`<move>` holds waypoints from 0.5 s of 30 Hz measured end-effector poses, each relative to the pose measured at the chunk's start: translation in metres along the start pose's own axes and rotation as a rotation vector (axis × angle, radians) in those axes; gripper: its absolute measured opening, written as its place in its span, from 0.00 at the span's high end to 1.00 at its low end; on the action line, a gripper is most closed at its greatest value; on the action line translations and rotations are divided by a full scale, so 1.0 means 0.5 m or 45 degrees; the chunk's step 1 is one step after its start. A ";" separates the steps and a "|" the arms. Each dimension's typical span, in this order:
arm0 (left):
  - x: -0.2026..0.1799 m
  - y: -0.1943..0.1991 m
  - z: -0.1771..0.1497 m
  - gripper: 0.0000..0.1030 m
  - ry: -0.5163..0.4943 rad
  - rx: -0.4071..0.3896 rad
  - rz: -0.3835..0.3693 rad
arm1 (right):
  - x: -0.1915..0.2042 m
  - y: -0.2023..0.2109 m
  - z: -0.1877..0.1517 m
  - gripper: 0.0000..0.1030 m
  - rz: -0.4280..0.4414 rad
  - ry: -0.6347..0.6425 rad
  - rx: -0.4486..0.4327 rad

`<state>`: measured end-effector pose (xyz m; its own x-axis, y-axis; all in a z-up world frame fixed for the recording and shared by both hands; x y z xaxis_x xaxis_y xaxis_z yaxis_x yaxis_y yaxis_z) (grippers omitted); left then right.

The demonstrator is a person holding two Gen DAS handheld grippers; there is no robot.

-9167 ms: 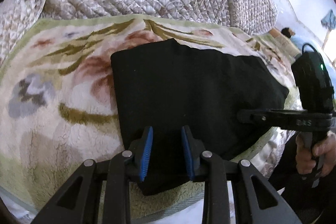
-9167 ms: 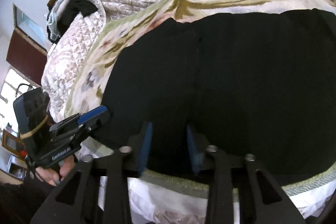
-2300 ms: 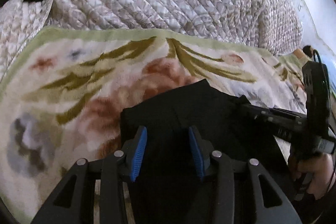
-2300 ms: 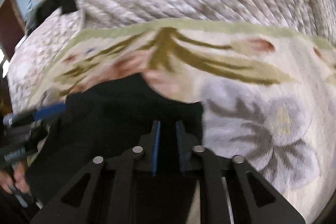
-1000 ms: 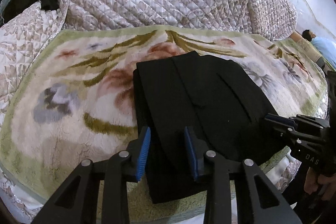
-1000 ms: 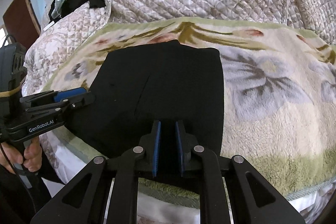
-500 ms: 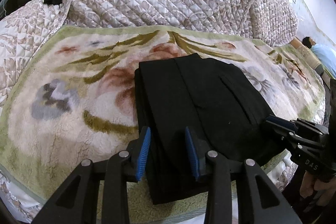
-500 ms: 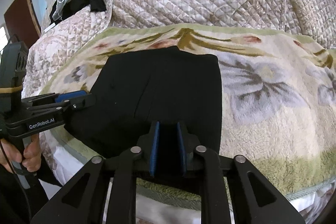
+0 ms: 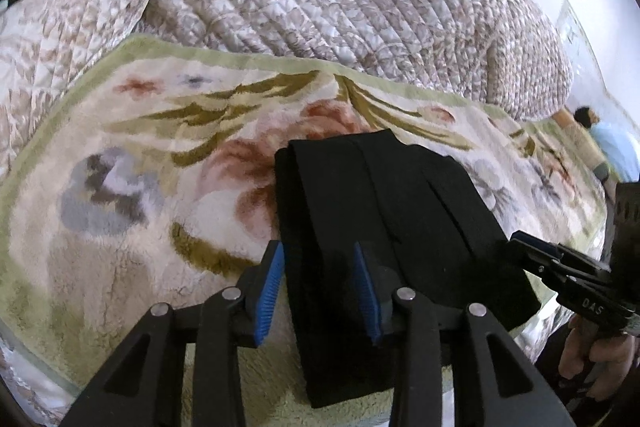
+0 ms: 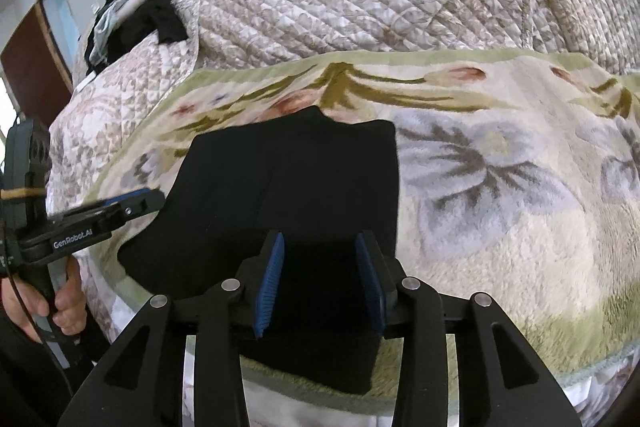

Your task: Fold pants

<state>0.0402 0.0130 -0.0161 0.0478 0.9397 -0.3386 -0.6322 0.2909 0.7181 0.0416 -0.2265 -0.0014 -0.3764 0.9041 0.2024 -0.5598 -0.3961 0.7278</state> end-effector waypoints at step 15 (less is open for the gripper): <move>0.018 -0.059 -0.001 0.48 0.194 0.123 -0.174 | -0.083 -0.057 0.012 0.61 0.116 -0.243 0.080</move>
Point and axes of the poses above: each gripper's, at about its wrist camera, not at the fingertips, and y roughly against the way its jaws point, x to its left, z to its top, the point moved 7 cm from there along -y, roughly the way its jaws point, and after that the axes turned 6 degrees about y, right-handed, at the moved point
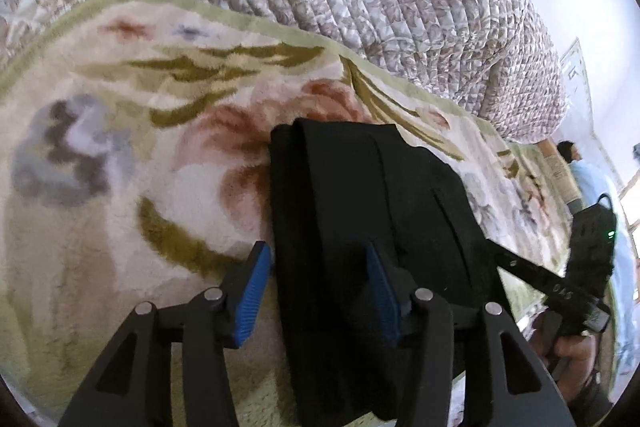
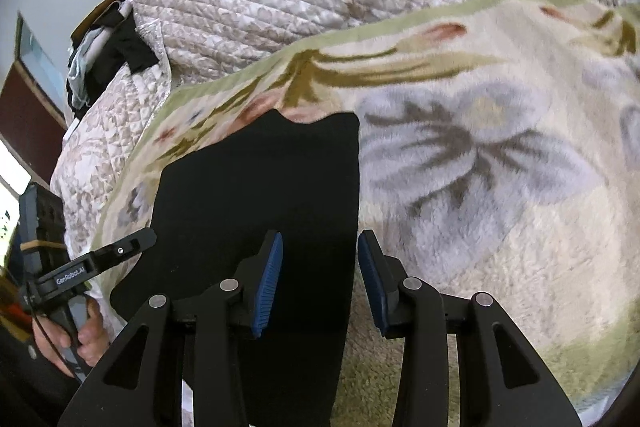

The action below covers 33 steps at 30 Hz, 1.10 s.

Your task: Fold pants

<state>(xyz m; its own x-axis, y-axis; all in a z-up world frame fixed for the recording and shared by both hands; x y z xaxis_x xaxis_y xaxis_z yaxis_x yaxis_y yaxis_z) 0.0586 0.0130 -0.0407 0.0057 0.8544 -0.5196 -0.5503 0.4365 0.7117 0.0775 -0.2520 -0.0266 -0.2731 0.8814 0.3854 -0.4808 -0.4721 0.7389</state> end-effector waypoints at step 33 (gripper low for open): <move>-0.051 -0.005 -0.007 0.64 -0.101 -0.018 0.048 | 0.025 -0.029 0.000 0.78 0.141 -0.074 0.021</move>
Point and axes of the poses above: each gripper's, at about its wrist camera, not at the fingertips, and y roughly against the way its jaws point, x to its left, z to its top, the point moved 7 cm from there along -y, roughly the way its jaws point, and after that the axes turned 6 degrees about y, right-handed, at the moved point
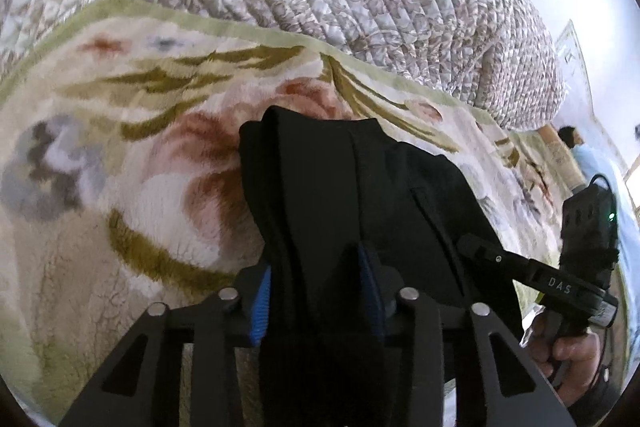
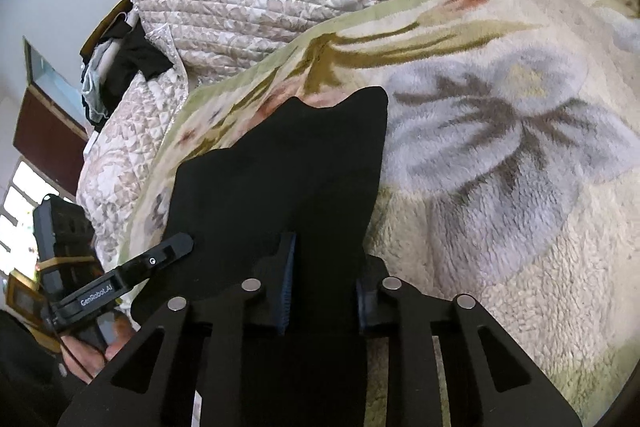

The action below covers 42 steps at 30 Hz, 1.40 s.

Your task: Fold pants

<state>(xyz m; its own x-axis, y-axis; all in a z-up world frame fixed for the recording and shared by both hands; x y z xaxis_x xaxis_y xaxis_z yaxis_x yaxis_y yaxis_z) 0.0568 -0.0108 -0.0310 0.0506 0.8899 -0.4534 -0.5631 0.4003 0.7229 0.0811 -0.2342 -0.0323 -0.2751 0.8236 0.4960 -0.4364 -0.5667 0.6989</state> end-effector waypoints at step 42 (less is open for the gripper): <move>0.206 -0.091 0.306 0.64 -0.027 -0.029 0.212 | 0.112 -0.244 0.254 0.75 0.035 0.179 0.048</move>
Point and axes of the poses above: each gripper's, at about its wrist camera, not at the fingertips, and y roughly against the way its jaws point, x to its left, z to its top, the point moved 7 cm from there along -y, roughly the way its jaws point, and after that the axes turned 6 degrees about y, right-handed, at the moved point
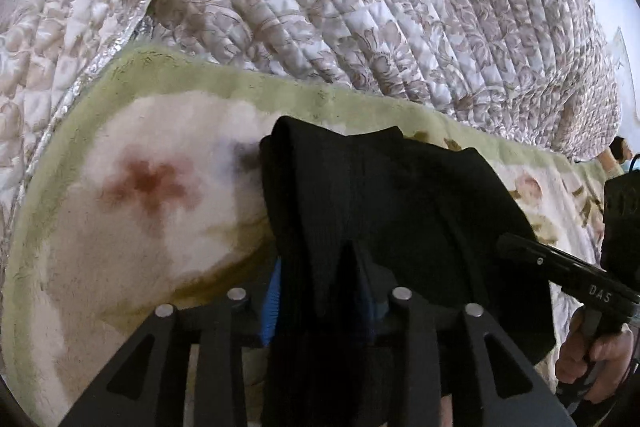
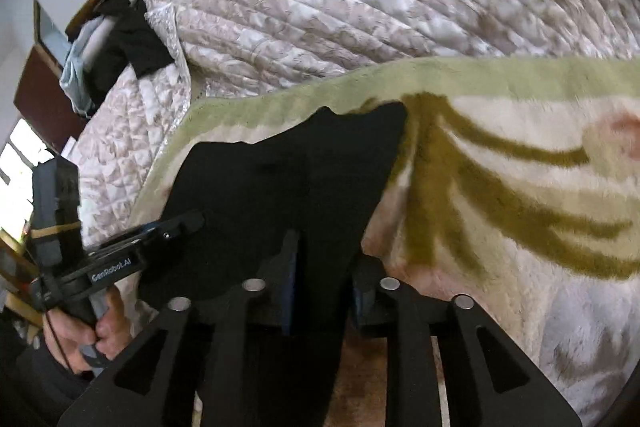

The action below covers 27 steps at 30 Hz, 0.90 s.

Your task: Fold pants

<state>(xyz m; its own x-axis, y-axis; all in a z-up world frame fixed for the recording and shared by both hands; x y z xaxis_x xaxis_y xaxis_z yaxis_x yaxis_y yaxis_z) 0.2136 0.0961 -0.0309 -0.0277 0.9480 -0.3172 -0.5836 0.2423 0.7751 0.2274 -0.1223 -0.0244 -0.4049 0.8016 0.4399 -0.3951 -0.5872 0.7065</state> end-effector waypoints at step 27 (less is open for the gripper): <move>-0.060 0.093 -0.060 0.68 -0.074 -0.093 0.047 | 0.071 0.054 -0.039 0.88 -0.195 0.378 -0.012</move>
<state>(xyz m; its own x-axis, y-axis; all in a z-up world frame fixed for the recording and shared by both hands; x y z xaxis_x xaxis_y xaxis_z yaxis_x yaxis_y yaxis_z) 0.1628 0.0725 -0.0016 -0.0045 0.9669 -0.2551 -0.6405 0.1932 0.7433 0.1863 -0.1120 -0.0008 -0.5619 0.8140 0.1473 -0.4771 -0.4643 0.7462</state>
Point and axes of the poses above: each gripper's, at about its wrist camera, not at the fingertips, and y roughly against the way its jaws point, x to its left, z to its top, the point moved 7 cm from there along -y, roughly the way its jaws point, and after that the axes turned 6 degrees about y, right-handed, at the moved point
